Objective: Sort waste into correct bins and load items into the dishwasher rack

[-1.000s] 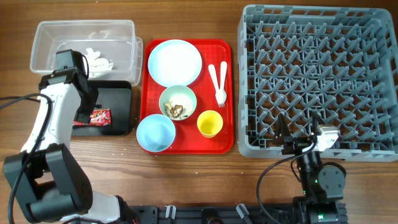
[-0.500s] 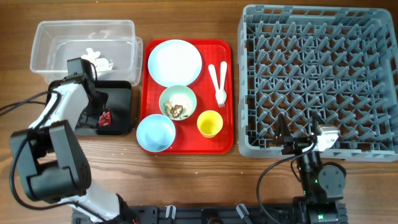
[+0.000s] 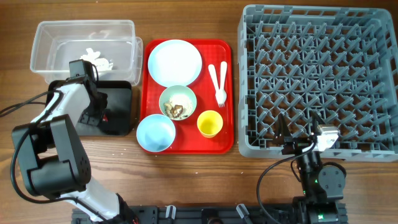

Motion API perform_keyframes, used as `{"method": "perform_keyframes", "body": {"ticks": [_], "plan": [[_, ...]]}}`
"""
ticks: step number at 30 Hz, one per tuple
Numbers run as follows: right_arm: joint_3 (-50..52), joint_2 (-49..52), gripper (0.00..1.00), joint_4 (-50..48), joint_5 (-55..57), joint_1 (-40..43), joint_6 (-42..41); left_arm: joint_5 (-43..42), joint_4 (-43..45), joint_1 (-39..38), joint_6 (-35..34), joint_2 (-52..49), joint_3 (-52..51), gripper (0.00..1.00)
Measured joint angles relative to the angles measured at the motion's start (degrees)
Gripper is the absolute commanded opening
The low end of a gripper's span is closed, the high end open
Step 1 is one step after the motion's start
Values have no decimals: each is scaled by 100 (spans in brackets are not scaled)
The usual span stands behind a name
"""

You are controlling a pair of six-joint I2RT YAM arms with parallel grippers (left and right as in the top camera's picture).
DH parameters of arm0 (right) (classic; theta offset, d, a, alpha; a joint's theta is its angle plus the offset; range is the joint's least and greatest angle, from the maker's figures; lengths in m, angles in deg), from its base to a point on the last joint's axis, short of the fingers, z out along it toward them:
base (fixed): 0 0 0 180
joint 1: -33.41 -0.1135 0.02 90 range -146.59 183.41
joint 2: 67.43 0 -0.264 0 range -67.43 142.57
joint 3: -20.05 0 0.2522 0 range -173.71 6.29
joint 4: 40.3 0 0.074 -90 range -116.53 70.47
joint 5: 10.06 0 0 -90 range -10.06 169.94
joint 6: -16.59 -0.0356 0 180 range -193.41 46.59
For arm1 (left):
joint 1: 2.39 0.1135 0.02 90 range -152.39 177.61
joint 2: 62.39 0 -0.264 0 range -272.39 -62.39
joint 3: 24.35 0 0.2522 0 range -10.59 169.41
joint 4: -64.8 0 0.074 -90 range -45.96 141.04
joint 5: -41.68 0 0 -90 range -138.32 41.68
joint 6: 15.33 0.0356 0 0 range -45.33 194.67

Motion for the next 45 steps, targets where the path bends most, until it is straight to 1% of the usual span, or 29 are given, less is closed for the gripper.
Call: {"method": "perform_keyframes", "body": {"ticks": [3, 6, 11, 15, 18, 20, 22, 26, 29, 30, 31, 33, 34, 36, 38, 41, 45], "plan": [[0, 0, 100, 2, 2, 0, 0, -2, 22, 0, 50, -4, 0, 4], [0, 0, 100, 0, 0, 0, 0, -11, -22, 0, 269, 4, 17, 4], [0, 0, 100, 2, 0, 0, 0, -116, -597, 0, 817, 210, 254, 4], [0, 0, 100, 0, 0, 0, 0, -155, -914, -2, 1213, 901, 691, 4], [0, 0, 100, 0, 0, 0, 0, -155, -898, -28, 1427, 1582, 925, 4], [-2, 0, 100, 0, 0, 0, 0, -157, -793, -35, 1484, 1840, 966, 4], [0, 0, 100, 2, 0, 0, 0, -155, -474, -39, 1528, 1987, 979, 4], [0, 0, 100, 0, 0, 0, 0, -162, 229, -39, 1574, 1814, 988, 4], [0, 0, 100, 0, 0, 0, 0, -177, 828, -39, 1593, 1506, 988, 4], [0, 0, 100, 2, 0, 0, 0, -190, 1016, -39, 1596, 1366, 988, 8], [0, 0, 100, 0, 0, 0, 0, -203, 1156, -39, 1598, 1246, 988, 20], [0, 0, 100, 2, 0, 0, 0, -243, 1447, -39, 1661, 988, 988, 57], [0, 0, 100, 0, 0, 0, 0, -273, 1576, -39, 1665, 866, 988, 72], [0, 0, 100, 0, 0, 0, 0, -313, 1722, -39, 1655, 706, 988, 89], [-2, 0, 100, 2, 0, 0, 0, -354, 1738, -39, 1657, 649, 988, 99], [0, 0, 100, 0, 0, 0, 0, -422, 1681, -39, 1729, 651, 1023, 99], [0, 0, 100, 2, 0, 0, 0, -599, 1080, -39, 1950, 656, 1436, 99]]}}
